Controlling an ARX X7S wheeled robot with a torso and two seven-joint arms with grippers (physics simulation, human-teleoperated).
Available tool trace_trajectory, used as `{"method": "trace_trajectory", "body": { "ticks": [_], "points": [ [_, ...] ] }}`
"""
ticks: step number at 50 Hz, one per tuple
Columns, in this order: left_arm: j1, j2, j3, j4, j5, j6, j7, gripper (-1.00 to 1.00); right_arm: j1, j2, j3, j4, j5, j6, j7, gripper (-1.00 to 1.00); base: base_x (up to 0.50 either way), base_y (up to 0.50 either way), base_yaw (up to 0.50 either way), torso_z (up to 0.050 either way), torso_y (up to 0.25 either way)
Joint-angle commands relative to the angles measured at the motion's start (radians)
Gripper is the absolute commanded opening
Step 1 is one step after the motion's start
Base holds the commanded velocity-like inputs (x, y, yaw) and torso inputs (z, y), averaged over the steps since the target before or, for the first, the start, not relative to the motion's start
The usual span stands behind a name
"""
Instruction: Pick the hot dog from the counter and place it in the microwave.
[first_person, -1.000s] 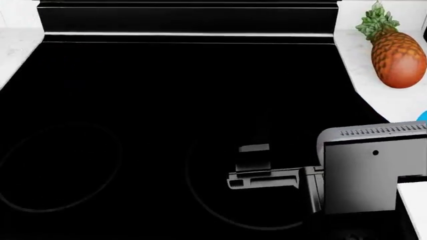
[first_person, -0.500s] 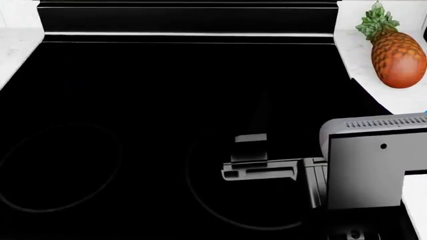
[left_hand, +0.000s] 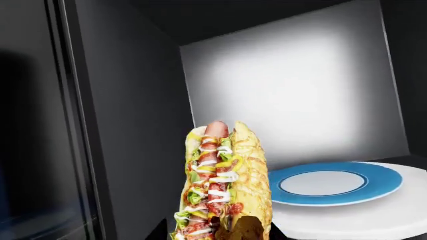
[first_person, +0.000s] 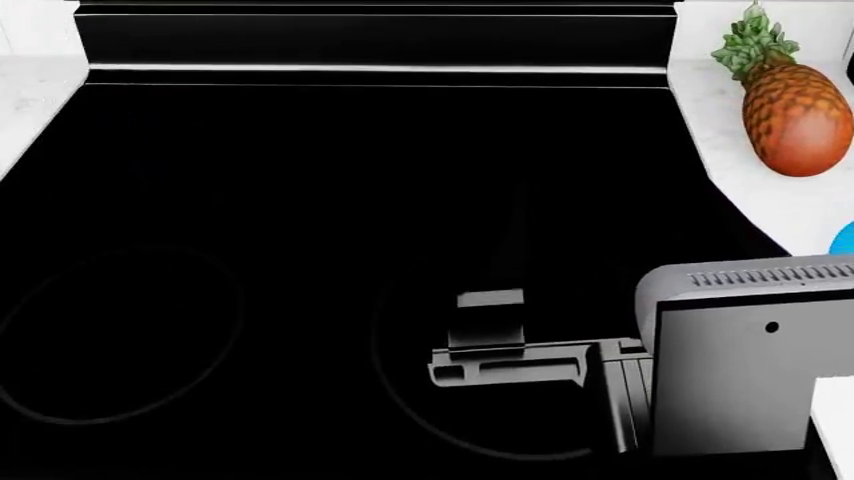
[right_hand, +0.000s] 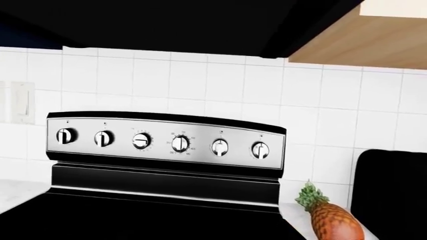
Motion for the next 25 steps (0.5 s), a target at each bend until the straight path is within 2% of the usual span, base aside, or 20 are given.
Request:
{"method": "trace_trajectory", "body": {
  "ticks": [1, 12, 20, 25],
  "points": [
    [-0.012, 0.007, 0.047, -0.003, -0.029, 0.001, -0.014, -1.0, -0.015, 0.002, 0.0, -0.003, -0.007, -0.01, 0.005, 1.0, 0.0, 0.0, 0.0, 0.0, 0.0],
    [-0.012, 0.007, 0.164, 0.005, -0.151, 0.018, -0.019, -1.0, -0.033, -0.005, 0.006, 0.012, -0.01, -0.034, 0.0, 1.0, 0.0, -0.05, 0.0, 0.0, 0.0],
    [-0.012, 0.007, 0.143, 0.006, -0.117, 0.021, -0.014, -1.0, -0.033, -0.004, 0.004, 0.01, -0.009, -0.036, 0.006, 1.0, 0.01, -0.25, 0.0, 0.0, 0.0],
    [-0.012, 0.007, 0.138, 0.019, -0.116, 0.015, -0.013, -1.0, -0.032, -0.004, 0.005, 0.011, -0.008, -0.04, 0.006, 1.0, 0.33, -0.13, 0.0, 0.0, 0.0]
  ]
}}
